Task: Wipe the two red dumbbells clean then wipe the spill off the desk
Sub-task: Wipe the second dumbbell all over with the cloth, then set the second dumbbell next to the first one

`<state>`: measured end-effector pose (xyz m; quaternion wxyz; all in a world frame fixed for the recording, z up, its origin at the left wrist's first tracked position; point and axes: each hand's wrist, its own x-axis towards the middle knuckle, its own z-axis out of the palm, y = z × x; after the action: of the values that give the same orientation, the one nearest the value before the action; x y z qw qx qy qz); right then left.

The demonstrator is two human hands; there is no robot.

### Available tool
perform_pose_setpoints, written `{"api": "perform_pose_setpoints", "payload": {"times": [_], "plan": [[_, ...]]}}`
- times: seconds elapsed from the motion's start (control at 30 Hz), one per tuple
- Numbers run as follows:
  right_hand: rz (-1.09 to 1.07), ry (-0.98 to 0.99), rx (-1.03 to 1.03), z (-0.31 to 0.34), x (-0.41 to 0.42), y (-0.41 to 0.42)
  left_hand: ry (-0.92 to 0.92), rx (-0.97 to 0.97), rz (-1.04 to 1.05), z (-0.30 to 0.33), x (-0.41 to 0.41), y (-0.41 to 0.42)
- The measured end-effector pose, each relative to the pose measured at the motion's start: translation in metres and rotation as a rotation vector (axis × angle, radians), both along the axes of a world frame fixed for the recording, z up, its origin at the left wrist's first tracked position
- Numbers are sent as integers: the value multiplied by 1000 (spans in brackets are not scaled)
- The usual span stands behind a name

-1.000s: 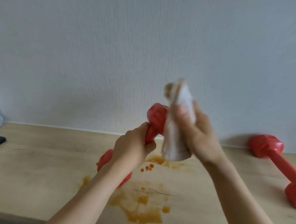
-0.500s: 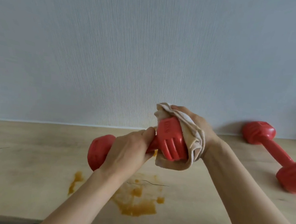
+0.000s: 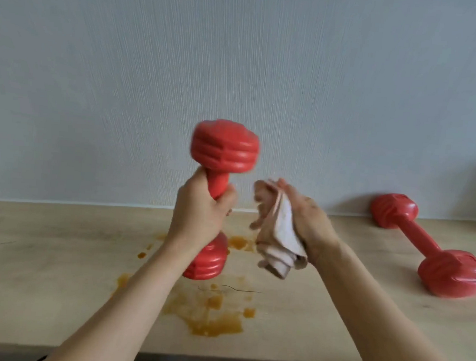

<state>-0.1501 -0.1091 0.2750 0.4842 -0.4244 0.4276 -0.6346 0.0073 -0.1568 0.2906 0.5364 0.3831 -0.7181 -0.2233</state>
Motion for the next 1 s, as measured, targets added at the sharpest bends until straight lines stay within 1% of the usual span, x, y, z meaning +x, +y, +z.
{"api": "perform_pose_setpoints", "payload": {"times": [0.03, 0.07, 0.1, 0.13, 0.17, 0.2, 0.23, 0.3, 0.33, 0.37, 0.43, 0.47, 0.53, 0.6, 0.67, 0.7, 0.73, 0.77, 0.8, 0.93, 1.0], "plan": [[-6, -177, 1, 3, -8, -1, 117, 97, -27, 7, 2, -2], [30, -301, -9, 13, -16, 6, 238, 186, -68, 11, 2, -5], [28, -366, -27, 16, -20, 7, 343, 264, -100, 14, 2, -5], [27, -483, -64, 23, -18, 10, 426, 331, -129, 15, 1, -4], [-18, -485, -238, 28, -15, 9, 515, 407, -147, 20, -2, 0], [-206, -327, -301, 29, -12, 8, 606, 474, -170, 23, -7, 3], [-282, -110, -335, 27, -2, 9, 693, 533, -187, 25, -12, 6], [-5, 77, -46, 16, 22, 15, 793, 591, -196, 25, -20, 11], [161, 23, 76, 9, 31, 21, 800, 572, -181, 24, -24, 13], [229, -64, 128, -1, 32, 22, 799, 536, -165, 23, -26, 16], [224, -272, 188, -9, 31, 27, 799, 463, -155, 22, -31, 19], [214, -258, 207, -11, 24, 28, 801, 458, -155, 22, -34, 19], [70, 25, 193, -12, 11, 26, 804, 503, -154, 22, -44, 18], [-50, 259, 176, -15, -10, 27, 792, 555, -157, 23, -56, 17], [-265, 332, 227, -9, -35, 35, 766, 596, -167, 23, -67, 12], [-352, 272, 207, -5, -50, 38, 754, 625, -179, 25, -74, 11], [-395, 160, 184, 3, -65, 43, 746, 661, -200, 26, -83, 10], [-417, 39, 136, 11, -81, 49, 738, 701, -227, 29, -93, 8], [-431, -35, 92, 15, -96, 54, 727, 747, -246, 30, -106, 8], [-581, -62, 40, 21, -141, 70, 634, 998, -284, 27, -164, 10], [-655, -64, 52, 19, -154, 73, 570, 1120, -283, 19, -184, 11]]}}
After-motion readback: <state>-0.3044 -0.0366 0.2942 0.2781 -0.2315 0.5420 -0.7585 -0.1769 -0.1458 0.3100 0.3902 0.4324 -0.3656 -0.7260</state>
